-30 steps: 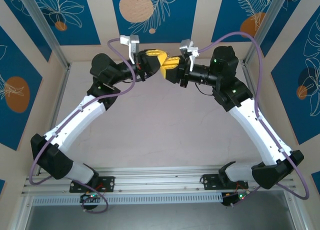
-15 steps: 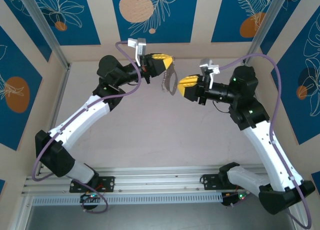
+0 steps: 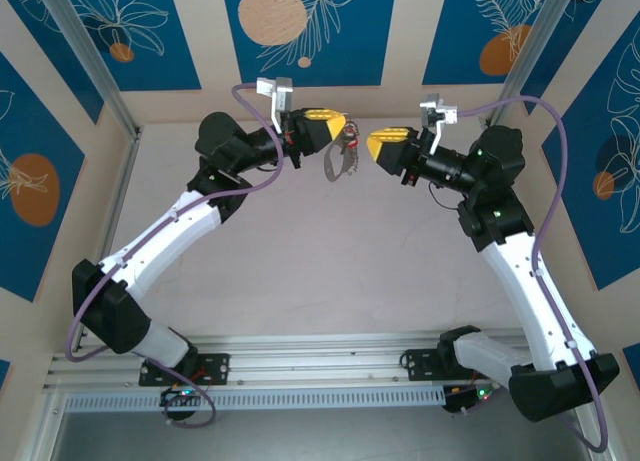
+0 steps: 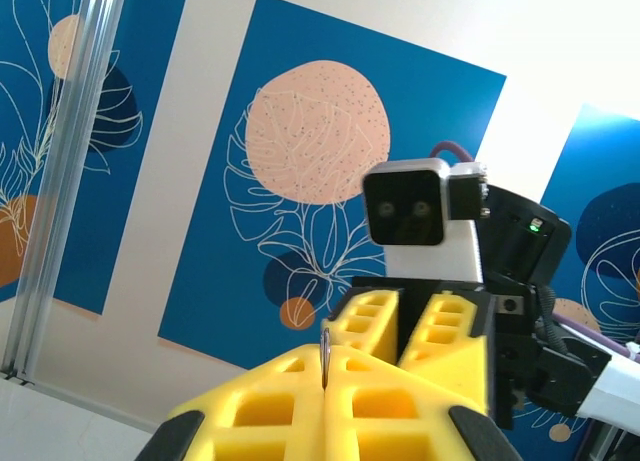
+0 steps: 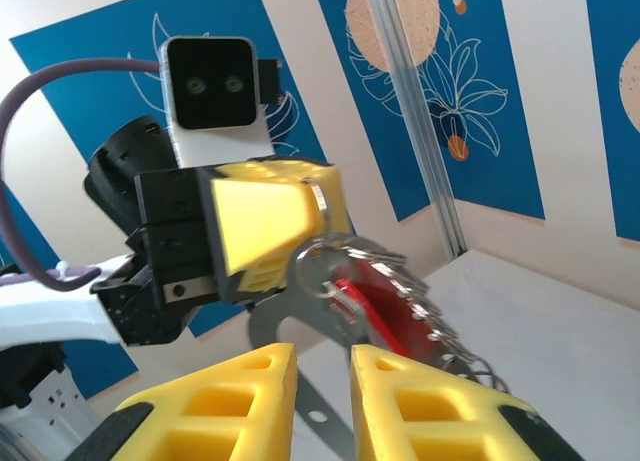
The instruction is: Put the keys on the keyring
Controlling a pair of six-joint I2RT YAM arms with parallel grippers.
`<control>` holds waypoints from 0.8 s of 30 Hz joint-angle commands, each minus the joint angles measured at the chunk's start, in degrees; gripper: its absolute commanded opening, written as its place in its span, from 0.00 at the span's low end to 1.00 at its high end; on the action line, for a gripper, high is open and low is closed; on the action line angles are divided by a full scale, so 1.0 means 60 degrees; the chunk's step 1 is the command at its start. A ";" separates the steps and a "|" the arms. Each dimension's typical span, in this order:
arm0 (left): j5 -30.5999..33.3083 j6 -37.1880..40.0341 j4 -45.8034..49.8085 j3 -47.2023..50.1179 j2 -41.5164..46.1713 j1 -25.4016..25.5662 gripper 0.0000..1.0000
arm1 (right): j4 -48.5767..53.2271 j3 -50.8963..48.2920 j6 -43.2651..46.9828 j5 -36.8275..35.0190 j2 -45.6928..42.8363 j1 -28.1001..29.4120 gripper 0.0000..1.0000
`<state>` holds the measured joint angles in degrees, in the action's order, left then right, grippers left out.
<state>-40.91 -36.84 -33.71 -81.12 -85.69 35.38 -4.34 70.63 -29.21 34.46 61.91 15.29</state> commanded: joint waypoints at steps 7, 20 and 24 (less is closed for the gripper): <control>-0.0185 -0.0242 -0.0671 0.0058 0.0032 0.0058 0.00 | -0.1882 0.0408 -0.1388 -0.0028 0.0555 -0.0008 0.21; -0.0093 -0.0381 -0.0797 0.0058 -0.0044 0.0062 0.00 | -0.2485 0.0819 -0.1607 0.0597 0.1055 0.0402 0.27; -0.0110 -0.0447 -0.0866 0.0016 -0.0073 0.0066 0.00 | -0.2442 0.0968 -0.1547 0.0630 0.1200 0.0556 0.28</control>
<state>-41.06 -38.72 -35.05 -81.01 -85.69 35.38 -17.58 74.13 -38.17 37.12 68.60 18.02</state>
